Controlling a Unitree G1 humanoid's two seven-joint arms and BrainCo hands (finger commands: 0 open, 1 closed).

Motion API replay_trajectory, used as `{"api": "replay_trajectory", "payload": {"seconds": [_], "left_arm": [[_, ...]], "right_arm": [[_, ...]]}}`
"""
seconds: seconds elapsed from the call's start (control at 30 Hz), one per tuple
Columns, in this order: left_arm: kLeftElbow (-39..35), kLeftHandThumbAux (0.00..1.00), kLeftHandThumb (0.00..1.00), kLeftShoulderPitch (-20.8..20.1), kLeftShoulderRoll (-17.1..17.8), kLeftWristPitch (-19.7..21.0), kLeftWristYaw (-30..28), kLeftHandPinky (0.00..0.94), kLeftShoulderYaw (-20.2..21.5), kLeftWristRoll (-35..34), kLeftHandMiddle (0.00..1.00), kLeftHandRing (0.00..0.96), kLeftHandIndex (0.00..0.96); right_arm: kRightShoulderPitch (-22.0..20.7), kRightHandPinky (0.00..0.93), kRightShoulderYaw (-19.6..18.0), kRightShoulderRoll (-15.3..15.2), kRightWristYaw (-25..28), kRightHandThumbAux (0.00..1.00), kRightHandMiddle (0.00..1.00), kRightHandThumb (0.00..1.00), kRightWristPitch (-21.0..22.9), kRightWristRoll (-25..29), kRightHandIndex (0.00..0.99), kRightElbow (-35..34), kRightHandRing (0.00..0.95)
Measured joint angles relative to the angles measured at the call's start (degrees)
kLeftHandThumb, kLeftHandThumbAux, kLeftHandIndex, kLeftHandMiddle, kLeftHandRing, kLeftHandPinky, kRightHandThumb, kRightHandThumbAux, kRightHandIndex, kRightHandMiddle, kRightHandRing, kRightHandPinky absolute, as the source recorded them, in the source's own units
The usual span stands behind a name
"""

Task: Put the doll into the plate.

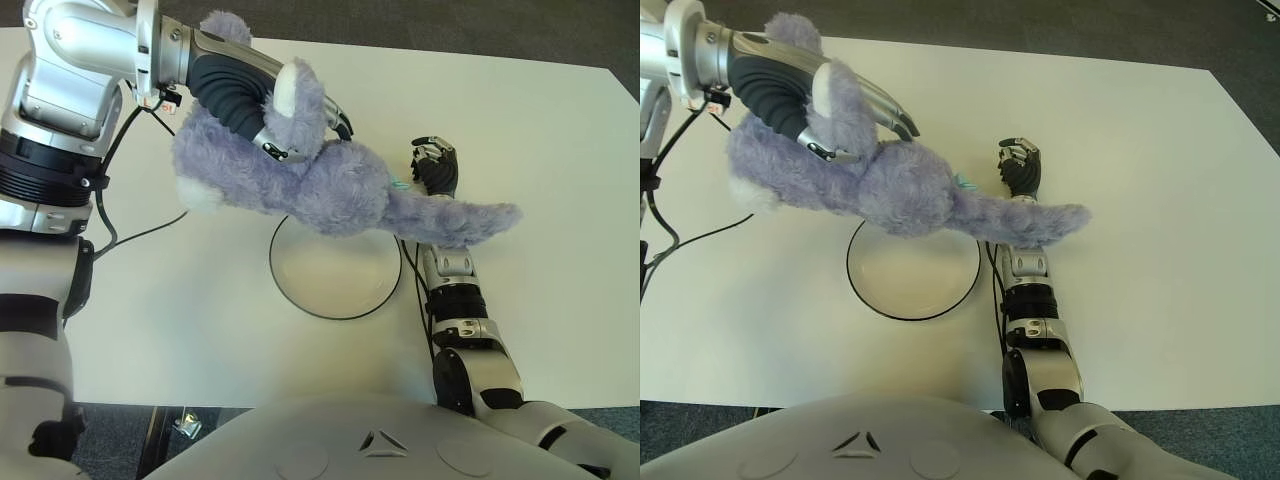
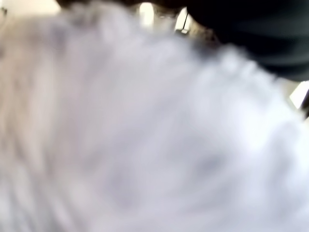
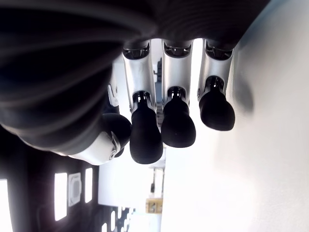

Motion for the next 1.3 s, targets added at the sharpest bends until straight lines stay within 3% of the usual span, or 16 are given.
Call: {"api": "replay_trajectory", "payload": {"seconds": [0.17,0.47,1.07,1.3], "left_arm": [[2.3,0.212,0.674,-2.1,0.0,-4.0,-0.3,0.0,-0.8,3.2,0.0,0.0,0.0],[4.4,0.225,0.692,-4.3,-0.2,-6.6,-0.3,0.0,-1.0,5.5,0.0,0.0,0.0],[3.9,0.262,0.749,-6.5,-0.5,-3.5,-0.2,0.0,-0.4,5.9,0.0,0.0,0.0],[4.1,0.253,0.723,-7.3,-0.7,-4.9,2.7,0.0,-0.2,8.9,0.0,0.0,0.0]], "right_arm": [[-0.5,0.75,0.2,0.2,-0.4,0.716,0.751,0.712,0.3,-0.1,0.44,0.4,0.75],[-1.4,0.746,0.6,0.2,-1.0,0.716,0.753,0.713,0.8,-0.6,0.44,1.3,0.749],[-2.2,0.76,0.9,-0.2,-1.6,0.716,0.769,0.713,0.8,-2.2,0.441,2.7,0.76],[-2.4,0.754,0.9,-0.3,-1.6,0.716,0.771,0.713,0.6,-2.2,0.441,3.1,0.762]]}}
